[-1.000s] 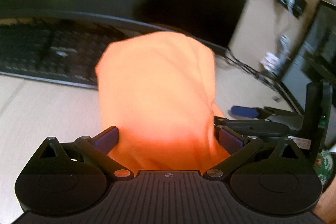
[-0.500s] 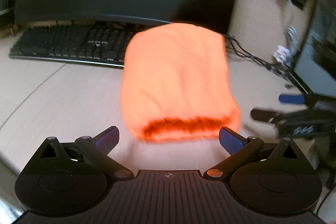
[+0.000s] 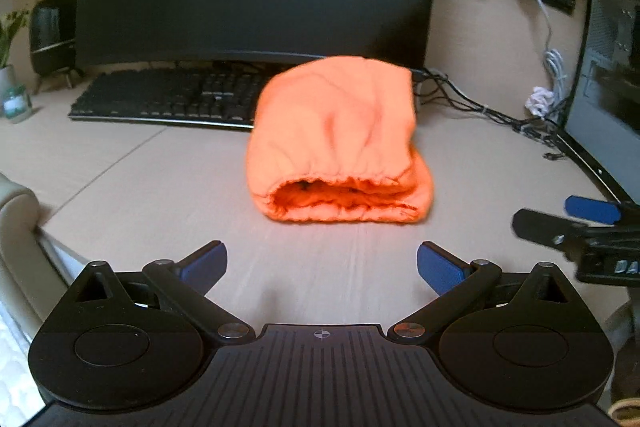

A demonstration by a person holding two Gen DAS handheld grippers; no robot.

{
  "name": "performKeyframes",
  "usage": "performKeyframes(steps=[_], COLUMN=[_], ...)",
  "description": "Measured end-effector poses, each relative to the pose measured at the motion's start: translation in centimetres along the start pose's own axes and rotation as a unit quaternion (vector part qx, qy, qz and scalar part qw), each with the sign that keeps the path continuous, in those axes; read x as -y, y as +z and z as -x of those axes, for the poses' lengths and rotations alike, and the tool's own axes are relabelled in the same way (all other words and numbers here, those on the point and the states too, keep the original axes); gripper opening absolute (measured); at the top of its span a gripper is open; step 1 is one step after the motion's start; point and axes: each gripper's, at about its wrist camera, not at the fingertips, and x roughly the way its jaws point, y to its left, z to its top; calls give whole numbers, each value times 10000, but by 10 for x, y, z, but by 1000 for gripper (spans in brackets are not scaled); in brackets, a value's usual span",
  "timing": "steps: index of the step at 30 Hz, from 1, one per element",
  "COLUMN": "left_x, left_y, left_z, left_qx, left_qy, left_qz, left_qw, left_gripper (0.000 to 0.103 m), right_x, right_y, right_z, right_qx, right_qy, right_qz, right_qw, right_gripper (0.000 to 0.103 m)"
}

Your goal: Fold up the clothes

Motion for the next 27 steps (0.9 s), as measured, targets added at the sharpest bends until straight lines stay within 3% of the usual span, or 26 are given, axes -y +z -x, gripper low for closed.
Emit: performKeyframes(steps=[3,8,27], left_x=[3,7,5], left_y=[0,0,-4], left_z=[-3,-4,-4], left_qx=[-68,-44,-240], left_qy=[-32,-67,-47], left_qz=[-3,7,119], left_qw=[10000,10000,9996], left_gripper=[103,103,103], right_x=[-2,-4,-7], right_y=[-3,-3,-4], right_z=[-3,-1,-10], right_qx=[-177,-79,-281], right_qy=[-59,-83,88], right_qz=[117,349,386], right_qw=[9998,9993,9988], right_gripper=[103,103,103])
